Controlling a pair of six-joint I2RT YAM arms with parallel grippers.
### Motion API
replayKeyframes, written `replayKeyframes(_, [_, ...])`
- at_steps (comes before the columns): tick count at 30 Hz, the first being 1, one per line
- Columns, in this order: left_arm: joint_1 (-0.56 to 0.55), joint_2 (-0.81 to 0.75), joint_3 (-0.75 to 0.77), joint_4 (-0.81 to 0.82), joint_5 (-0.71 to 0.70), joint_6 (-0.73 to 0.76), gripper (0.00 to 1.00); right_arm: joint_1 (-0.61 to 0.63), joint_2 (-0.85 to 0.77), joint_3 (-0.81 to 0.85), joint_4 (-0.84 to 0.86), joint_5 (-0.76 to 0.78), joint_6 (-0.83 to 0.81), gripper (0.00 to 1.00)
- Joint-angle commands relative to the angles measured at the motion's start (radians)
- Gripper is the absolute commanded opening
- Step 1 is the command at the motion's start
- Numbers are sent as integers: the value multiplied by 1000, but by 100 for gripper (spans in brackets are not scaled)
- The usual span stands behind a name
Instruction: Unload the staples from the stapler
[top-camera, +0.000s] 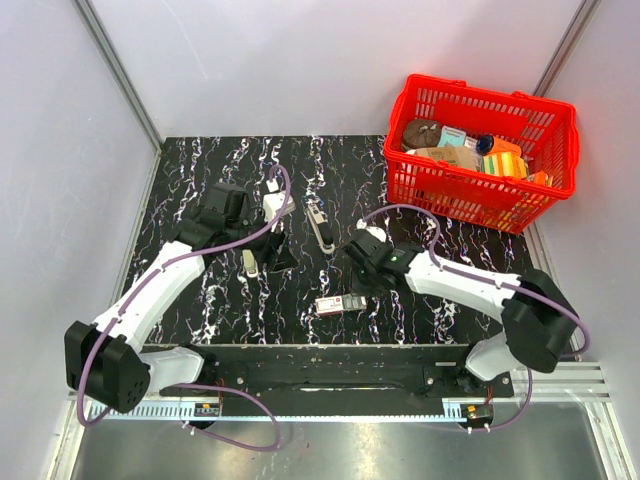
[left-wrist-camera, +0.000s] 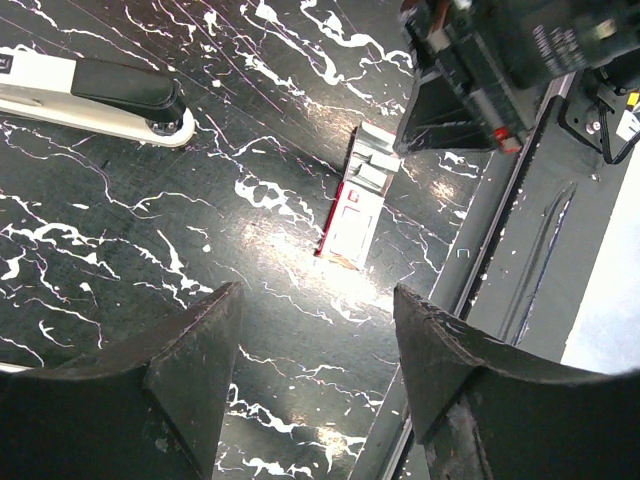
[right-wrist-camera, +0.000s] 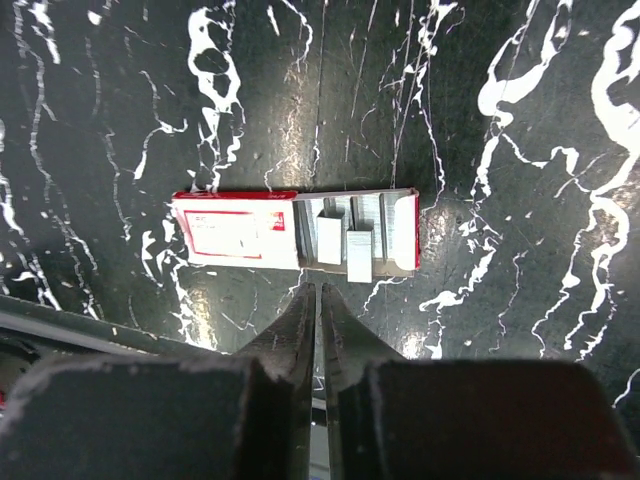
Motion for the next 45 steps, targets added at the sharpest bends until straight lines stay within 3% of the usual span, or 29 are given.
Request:
replayKeyframes(1, [-14, 16, -17, 5, -8, 61, 66, -20, -90, -15, -28, 27, -10, 11])
replayKeyframes(10, [-139, 154, 20, 108, -75, 40, 66, -20, -140, -196, 78, -71, 41, 4])
replayKeyframes(15, [-228, 315, 98, 201, -143, 23, 64, -20, -90, -190, 121, -82, 42, 3])
replayKeyframes(23, [-282, 530, 210, 327, -250, 29, 61, -20, -56, -204, 178, -92, 67, 1])
replayKeyframes(32, [-344, 613, 190, 400, -358, 44, 58, -20, -51, -241, 216, -89, 105, 0])
replayKeyframes(45, [-437, 694, 207, 364, -493, 84, 56, -20, -47, -258, 232, -80, 114, 0])
